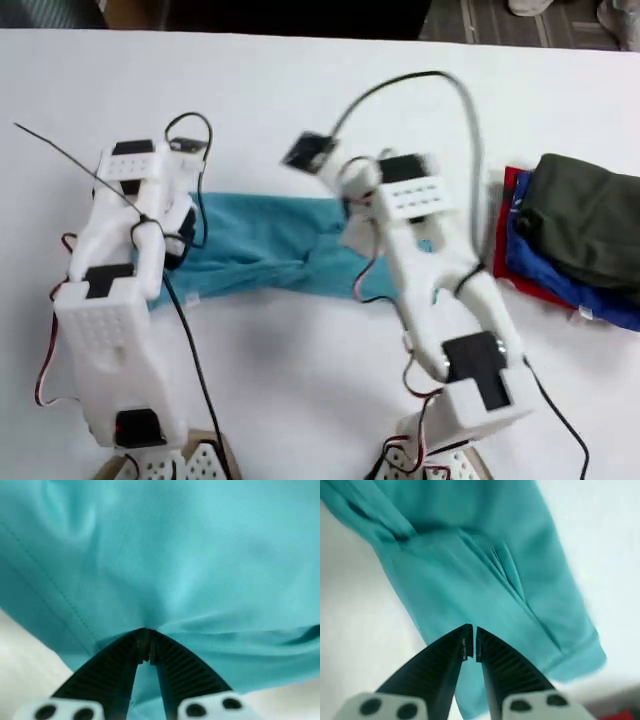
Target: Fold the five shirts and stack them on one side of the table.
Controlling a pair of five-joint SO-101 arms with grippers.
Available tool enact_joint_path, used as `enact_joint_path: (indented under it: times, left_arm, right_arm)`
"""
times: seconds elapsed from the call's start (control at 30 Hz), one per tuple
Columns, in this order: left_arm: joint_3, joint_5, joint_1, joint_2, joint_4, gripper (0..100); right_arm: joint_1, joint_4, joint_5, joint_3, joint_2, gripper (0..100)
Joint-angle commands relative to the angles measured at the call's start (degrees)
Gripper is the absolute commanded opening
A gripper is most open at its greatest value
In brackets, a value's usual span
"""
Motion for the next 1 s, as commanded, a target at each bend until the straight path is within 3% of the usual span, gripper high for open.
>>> enact_joint_path:
  times: [0.0,0.17,0.43,0.63,0.97]
  left_arm:
    - [-1.0,-0.2,0.9,1.3,-2.5,3]
    - [-1.0,-0.2,0.9,1.3,-2.5,3]
    - [-1.1,-0.2,0.9,1.3,-2.5,3]
    - [-1.1,-0.2,0.9,1.3,-2.5,3]
    - [-1.1,-0.2,0.9,1.3,-2.5,3]
  right_arm:
    - [-3.2,-3.6,-1.8,-0.4,4.0,2.1]
    - [-4.2,-5.2,-1.8,-0.1,9.4,2.1]
    - [-5.9,1.4,-1.6,-0.2,9.5,2.1]
    - [-9.2,2.6,-1.7,-0.3,2.9,2.1]
    - [-7.8,0.0,-1.7,-1.2,0.0,2.1]
